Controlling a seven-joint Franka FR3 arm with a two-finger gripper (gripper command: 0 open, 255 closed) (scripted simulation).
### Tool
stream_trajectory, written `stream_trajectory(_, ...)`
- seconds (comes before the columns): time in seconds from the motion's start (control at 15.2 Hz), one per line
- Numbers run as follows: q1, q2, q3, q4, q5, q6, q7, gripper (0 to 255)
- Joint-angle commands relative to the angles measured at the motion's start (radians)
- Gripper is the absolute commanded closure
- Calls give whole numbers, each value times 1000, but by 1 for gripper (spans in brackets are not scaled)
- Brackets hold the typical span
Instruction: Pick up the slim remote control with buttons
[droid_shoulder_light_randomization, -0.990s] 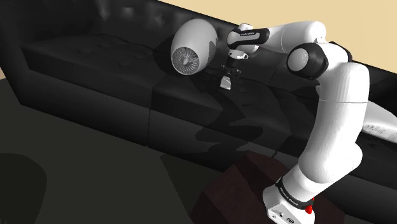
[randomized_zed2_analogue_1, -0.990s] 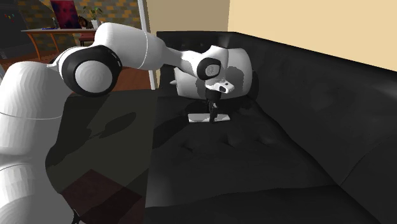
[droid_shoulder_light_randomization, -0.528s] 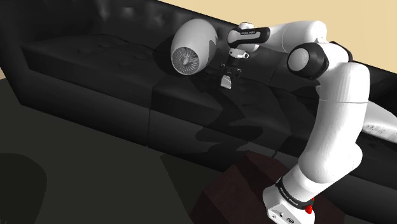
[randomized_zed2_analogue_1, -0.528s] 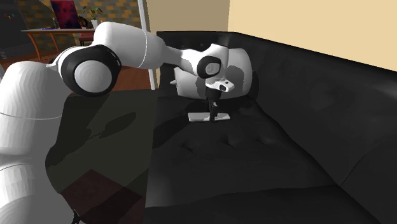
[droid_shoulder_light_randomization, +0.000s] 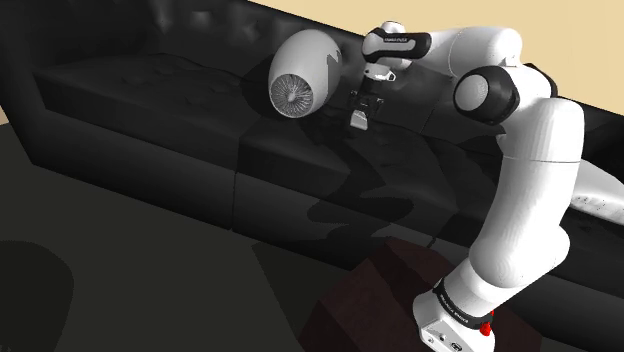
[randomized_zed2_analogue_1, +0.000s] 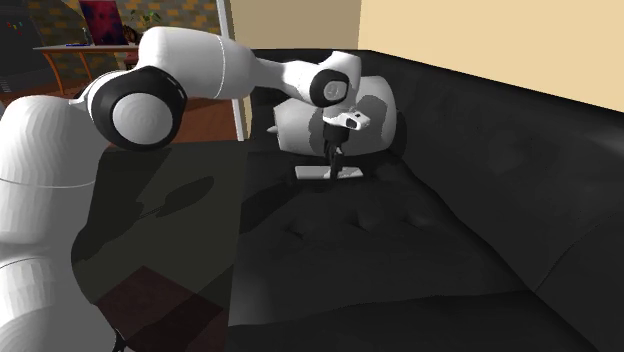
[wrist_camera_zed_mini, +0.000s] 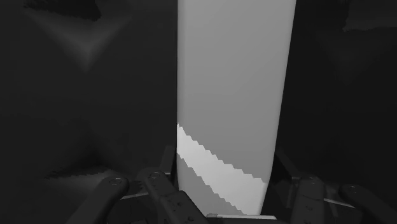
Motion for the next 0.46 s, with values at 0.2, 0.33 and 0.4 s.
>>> stream_trajectory(0.2,-3,0,-1,66,-1,-66,4,255)
stream_trajectory(0.33,-3,0,-1,83,-1,-82,5,255)
stream_trajectory(0.4,-3,0,-1,83,-1,-82,5,255)
